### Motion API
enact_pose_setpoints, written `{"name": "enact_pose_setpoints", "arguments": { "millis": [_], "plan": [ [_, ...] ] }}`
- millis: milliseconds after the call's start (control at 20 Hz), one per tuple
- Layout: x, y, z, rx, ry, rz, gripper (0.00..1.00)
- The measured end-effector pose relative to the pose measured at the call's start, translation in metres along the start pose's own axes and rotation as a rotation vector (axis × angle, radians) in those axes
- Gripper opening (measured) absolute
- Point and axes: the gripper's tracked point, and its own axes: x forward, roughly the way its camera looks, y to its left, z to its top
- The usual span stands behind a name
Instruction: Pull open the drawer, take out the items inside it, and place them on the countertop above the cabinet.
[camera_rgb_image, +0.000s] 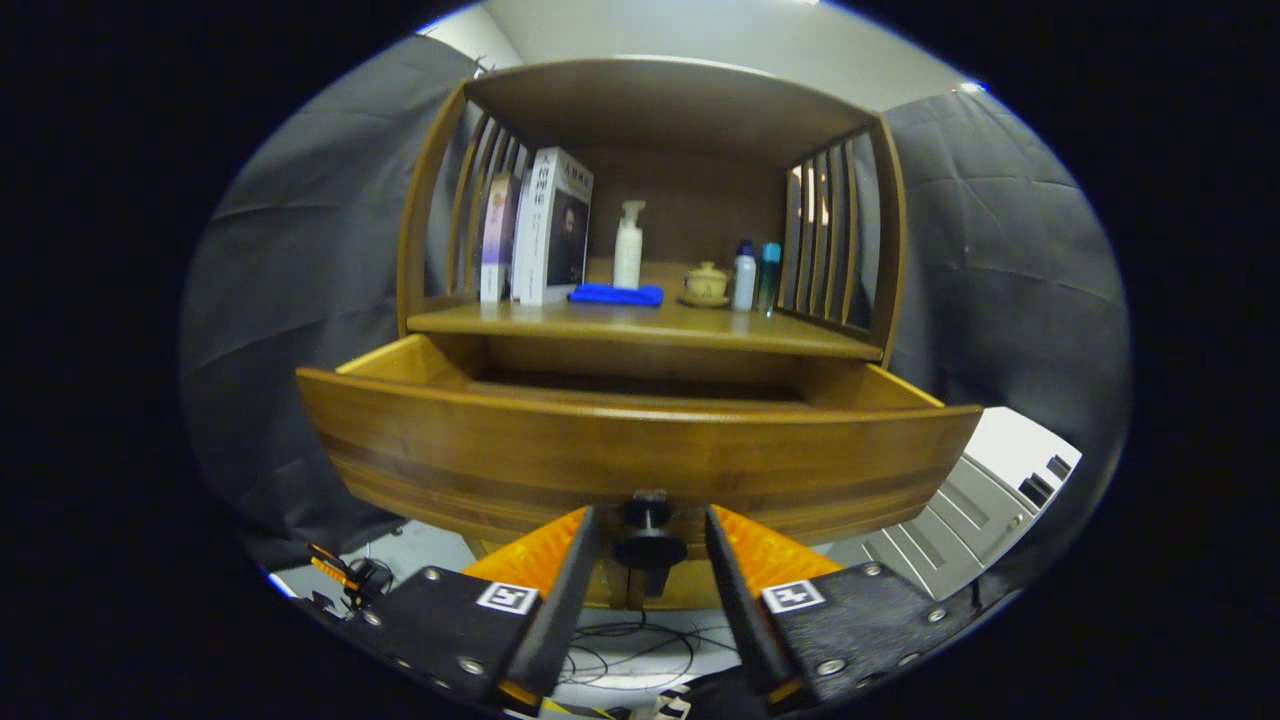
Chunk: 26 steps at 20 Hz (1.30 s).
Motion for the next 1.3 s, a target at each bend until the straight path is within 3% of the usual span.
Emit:
{"name": "enact_pose_setpoints", "arguments": {
  "millis": [150,200,750,1300],
  "plan": [
    [-0.018,0.001,0.023,-0.007,-0.059,0.013,0.89],
    [-0.023,0.001,0.031,-0.015,-0.077,0.012,0.91],
    [-0.009,0.001,0.092,0.002,-0.113,-0.021,0.95],
    [0.056,-0.018,0.104,-0.009,0.061,-0.102,0.95]
  ]
}}
